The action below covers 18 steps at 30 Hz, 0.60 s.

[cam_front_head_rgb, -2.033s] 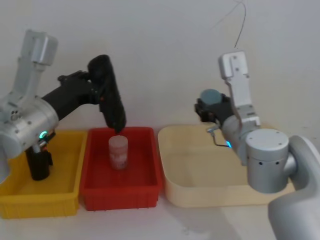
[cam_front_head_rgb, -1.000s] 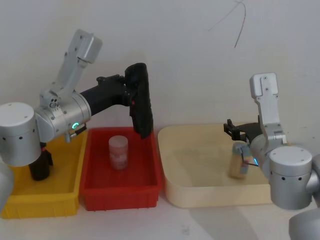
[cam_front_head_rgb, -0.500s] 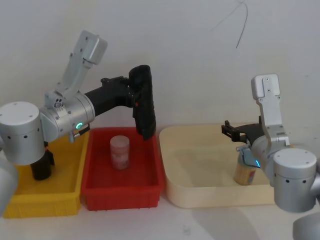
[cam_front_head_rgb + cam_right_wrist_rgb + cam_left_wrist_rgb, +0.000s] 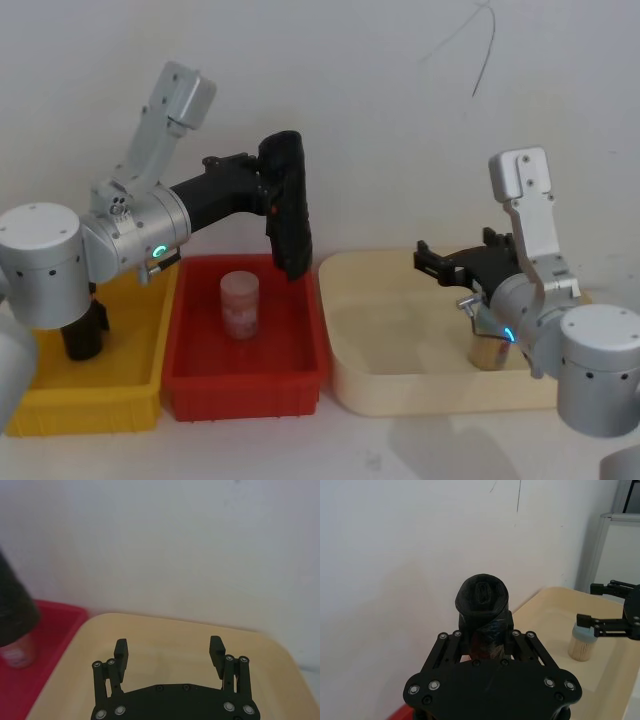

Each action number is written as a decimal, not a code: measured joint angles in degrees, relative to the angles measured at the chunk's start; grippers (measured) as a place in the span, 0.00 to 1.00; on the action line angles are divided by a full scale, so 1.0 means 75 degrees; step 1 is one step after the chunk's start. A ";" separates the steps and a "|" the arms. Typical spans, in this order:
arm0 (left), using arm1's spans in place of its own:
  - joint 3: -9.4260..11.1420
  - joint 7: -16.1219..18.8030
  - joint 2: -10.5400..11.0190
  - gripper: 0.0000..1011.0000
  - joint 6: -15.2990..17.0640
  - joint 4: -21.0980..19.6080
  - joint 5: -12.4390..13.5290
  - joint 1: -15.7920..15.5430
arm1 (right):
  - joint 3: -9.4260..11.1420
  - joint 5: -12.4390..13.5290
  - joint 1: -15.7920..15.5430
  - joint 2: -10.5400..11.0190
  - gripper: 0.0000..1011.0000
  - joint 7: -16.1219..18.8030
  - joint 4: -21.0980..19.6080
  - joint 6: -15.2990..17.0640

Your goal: Pick up the garbage bag with the one hand and transfer it to the other hand.

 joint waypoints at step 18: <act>0.0010 -0.0005 -0.0005 0.34 0.0001 0.0017 -0.0001 -0.0010 | -0.0335 0.0616 -0.0215 0.0392 0.99 0.1565 -0.0413 -0.0321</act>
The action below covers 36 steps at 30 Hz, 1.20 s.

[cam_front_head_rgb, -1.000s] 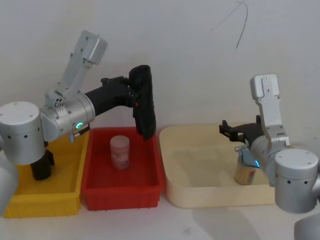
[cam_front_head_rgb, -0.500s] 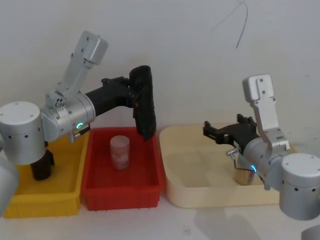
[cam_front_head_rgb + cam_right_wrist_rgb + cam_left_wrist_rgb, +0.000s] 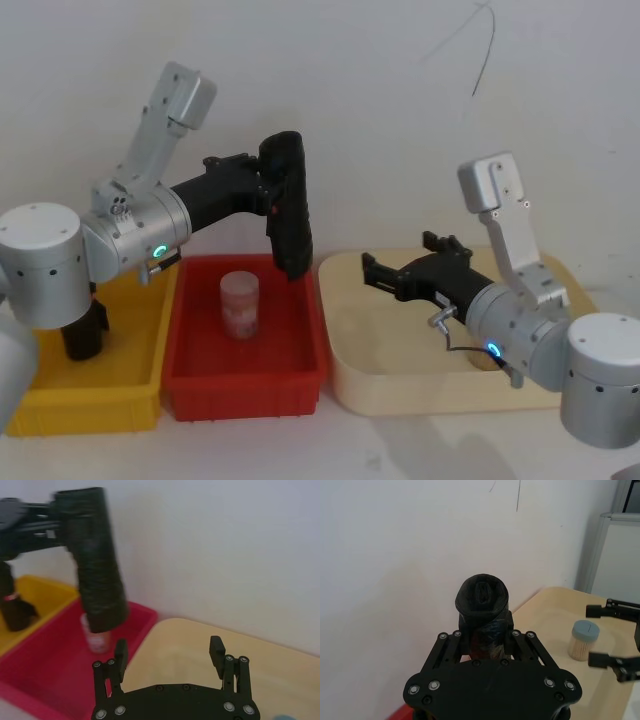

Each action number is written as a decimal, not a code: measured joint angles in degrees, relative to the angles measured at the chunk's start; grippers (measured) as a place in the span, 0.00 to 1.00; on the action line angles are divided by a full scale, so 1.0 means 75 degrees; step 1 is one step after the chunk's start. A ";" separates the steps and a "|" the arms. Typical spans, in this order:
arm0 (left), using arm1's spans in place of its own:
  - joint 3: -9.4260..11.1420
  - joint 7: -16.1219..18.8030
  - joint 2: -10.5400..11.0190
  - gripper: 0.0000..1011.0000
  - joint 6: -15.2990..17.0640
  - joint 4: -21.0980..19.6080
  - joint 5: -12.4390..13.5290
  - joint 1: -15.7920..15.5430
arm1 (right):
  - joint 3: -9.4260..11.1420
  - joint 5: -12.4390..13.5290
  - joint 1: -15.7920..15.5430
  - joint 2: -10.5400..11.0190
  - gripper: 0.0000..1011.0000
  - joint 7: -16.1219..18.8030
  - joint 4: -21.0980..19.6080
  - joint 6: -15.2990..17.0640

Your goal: Pick up the garbage bag with the one hand and transfer it to the other hand.

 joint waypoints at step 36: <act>0.0000 0.0001 0.0000 0.34 0.0001 0.0003 -0.0001 -0.0002 | -0.1485 0.0071 0.0699 -0.0296 0.99 0.1058 0.1022 -0.1136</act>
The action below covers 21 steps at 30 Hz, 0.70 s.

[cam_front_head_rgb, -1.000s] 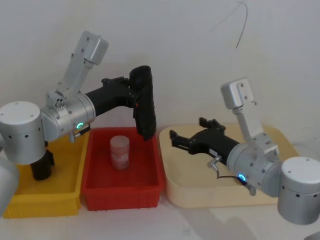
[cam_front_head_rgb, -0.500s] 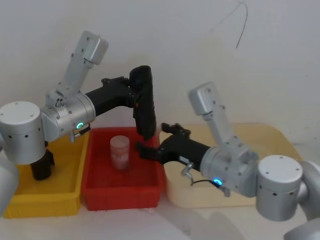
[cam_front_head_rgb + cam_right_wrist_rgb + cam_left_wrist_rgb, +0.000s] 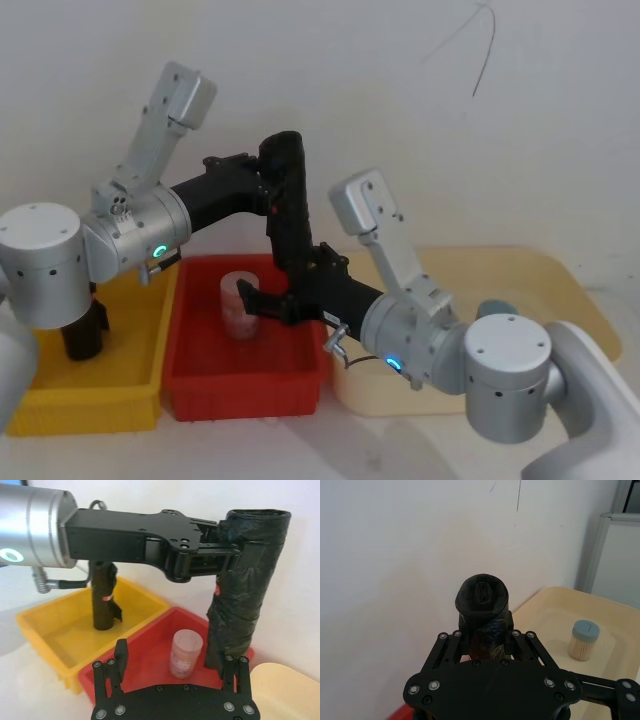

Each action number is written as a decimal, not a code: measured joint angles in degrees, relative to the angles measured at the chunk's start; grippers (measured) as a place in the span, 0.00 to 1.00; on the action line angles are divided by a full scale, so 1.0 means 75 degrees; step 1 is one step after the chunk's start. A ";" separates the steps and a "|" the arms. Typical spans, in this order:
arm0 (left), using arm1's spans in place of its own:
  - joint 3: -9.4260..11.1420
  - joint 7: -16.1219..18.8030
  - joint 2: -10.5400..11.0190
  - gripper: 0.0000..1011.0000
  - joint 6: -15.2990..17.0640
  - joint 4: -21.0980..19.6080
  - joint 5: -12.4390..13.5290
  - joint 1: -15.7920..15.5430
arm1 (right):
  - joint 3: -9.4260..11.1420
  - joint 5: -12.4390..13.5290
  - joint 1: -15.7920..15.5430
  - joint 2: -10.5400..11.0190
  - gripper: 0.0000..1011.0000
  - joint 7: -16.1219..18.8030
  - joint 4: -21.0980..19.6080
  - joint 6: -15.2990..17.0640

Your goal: Pick up the garbage bag with the one hand and transfer it to the other hand.

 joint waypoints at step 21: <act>0.0000 -0.0001 0.0000 0.34 0.0000 -0.0001 0.0001 0.0000 | -0.0122 -0.1115 0.0203 -0.0576 0.99 -0.1983 0.0565 -0.0187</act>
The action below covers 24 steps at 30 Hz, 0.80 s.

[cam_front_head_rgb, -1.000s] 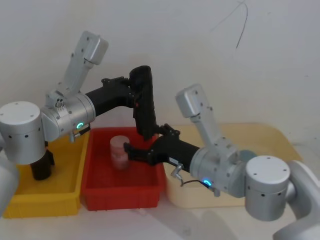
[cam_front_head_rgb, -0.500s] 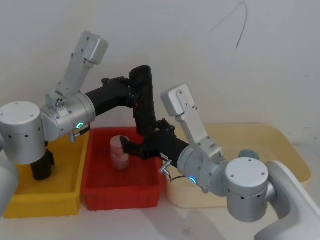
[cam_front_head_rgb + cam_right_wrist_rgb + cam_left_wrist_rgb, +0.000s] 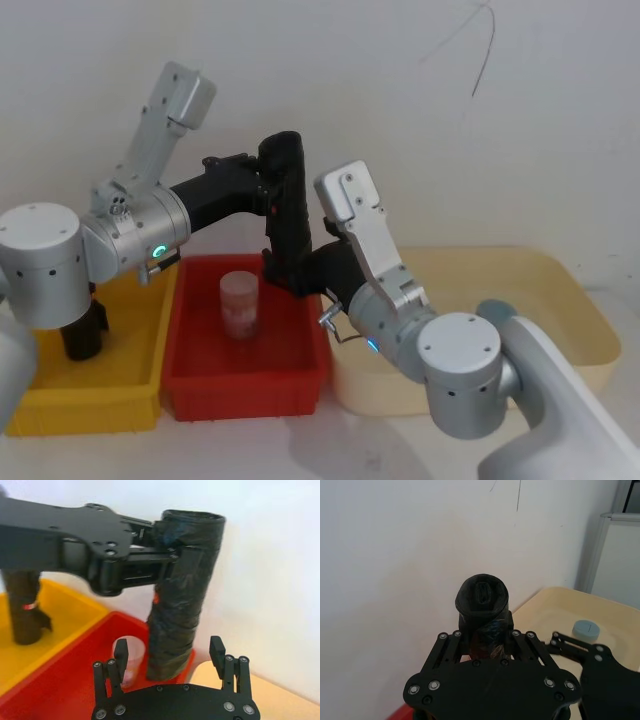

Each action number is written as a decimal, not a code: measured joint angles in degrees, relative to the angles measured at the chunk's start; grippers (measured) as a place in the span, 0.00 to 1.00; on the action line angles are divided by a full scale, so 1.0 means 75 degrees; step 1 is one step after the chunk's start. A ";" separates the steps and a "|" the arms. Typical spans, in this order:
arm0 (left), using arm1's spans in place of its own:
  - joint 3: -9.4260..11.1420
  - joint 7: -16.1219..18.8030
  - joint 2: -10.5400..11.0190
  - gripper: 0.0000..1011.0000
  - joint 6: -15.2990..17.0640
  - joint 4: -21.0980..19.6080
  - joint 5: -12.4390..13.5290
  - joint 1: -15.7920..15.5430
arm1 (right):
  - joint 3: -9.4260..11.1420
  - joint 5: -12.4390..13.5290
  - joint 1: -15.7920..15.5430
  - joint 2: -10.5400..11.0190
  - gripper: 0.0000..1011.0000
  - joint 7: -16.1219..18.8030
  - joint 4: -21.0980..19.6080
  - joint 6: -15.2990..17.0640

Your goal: Pick up the garbage bag with the one hand and transfer it to the other hand.

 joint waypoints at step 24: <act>-0.0001 0.0000 0.0000 0.34 0.0000 0.0000 0.0000 0.0000 | 0.0109 -0.0406 0.0868 -0.0682 0.99 -0.0533 0.1383 0.0123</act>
